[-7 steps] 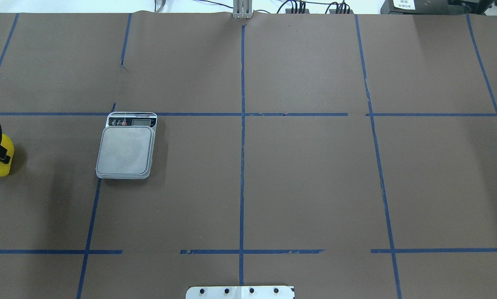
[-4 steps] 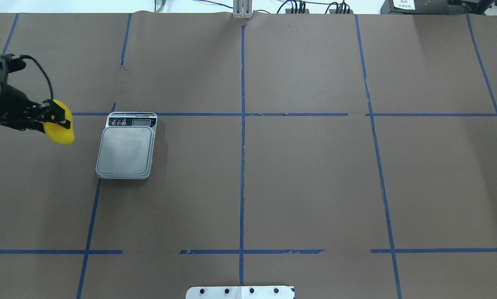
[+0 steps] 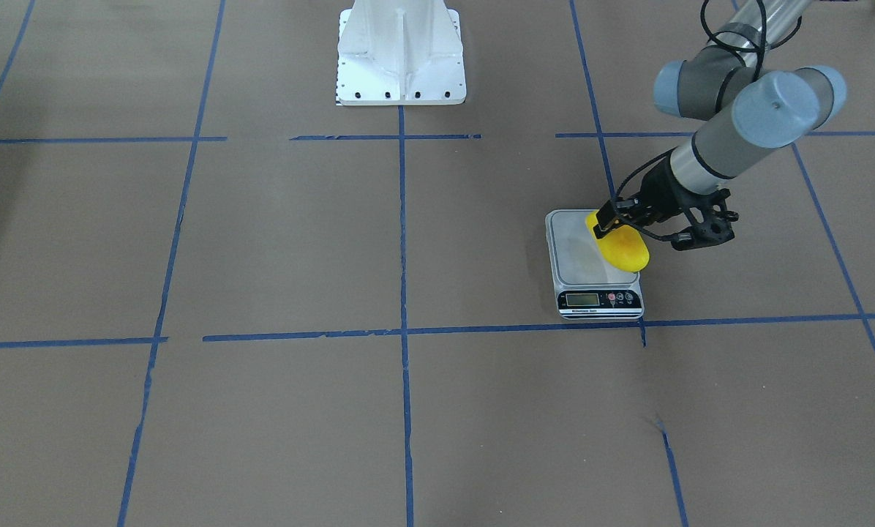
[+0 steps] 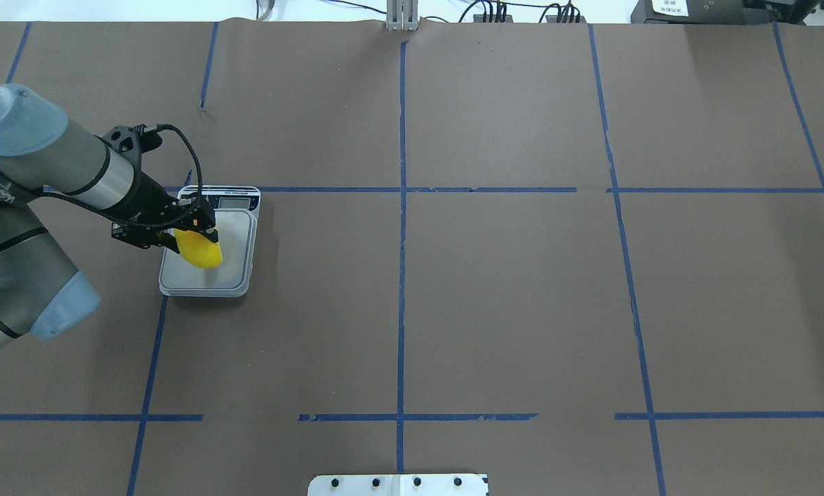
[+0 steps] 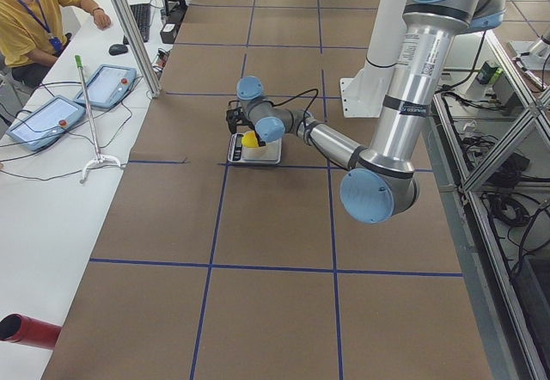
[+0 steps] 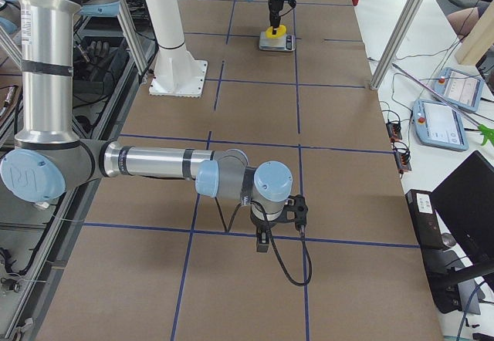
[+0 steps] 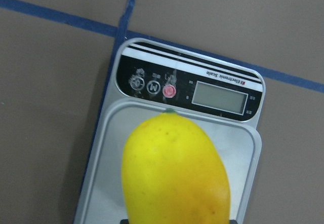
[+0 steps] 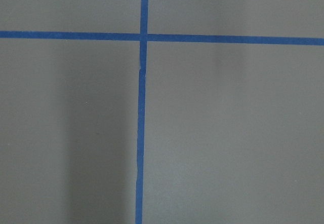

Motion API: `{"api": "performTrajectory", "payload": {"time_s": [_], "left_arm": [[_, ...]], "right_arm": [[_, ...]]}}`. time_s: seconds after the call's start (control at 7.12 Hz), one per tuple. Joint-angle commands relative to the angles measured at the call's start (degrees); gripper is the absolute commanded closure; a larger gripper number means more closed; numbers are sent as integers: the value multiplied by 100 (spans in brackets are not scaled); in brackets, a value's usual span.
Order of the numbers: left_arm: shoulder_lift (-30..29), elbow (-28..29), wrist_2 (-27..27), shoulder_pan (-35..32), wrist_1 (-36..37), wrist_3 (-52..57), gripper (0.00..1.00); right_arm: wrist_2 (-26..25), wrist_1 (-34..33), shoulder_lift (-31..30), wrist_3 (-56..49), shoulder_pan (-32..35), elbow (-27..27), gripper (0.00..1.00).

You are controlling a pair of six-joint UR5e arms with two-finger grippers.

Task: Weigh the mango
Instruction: 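Lift the mango with the left gripper and carry it over the scale, then lower the mango onto the scale pan and open the left gripper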

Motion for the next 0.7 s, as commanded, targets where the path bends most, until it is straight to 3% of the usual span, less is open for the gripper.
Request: {"api": "performTrajectory", "payload": {"time_s": [0.0,0.14,0.28,0.56], "left_arm": [[-5,82,47,44,15,-12,100],[-32,92,47,44,15,-3,66],[-49,118,126,44,15,-20,1],[-15,-143,188,-156,223,49,0]], "right_arm": [[0,0,-9,0,0,0,0],[0,0,0,0,0,0,0],[0,0,0,0,0,0,0],[0,0,0,0,0,0,0]]}}
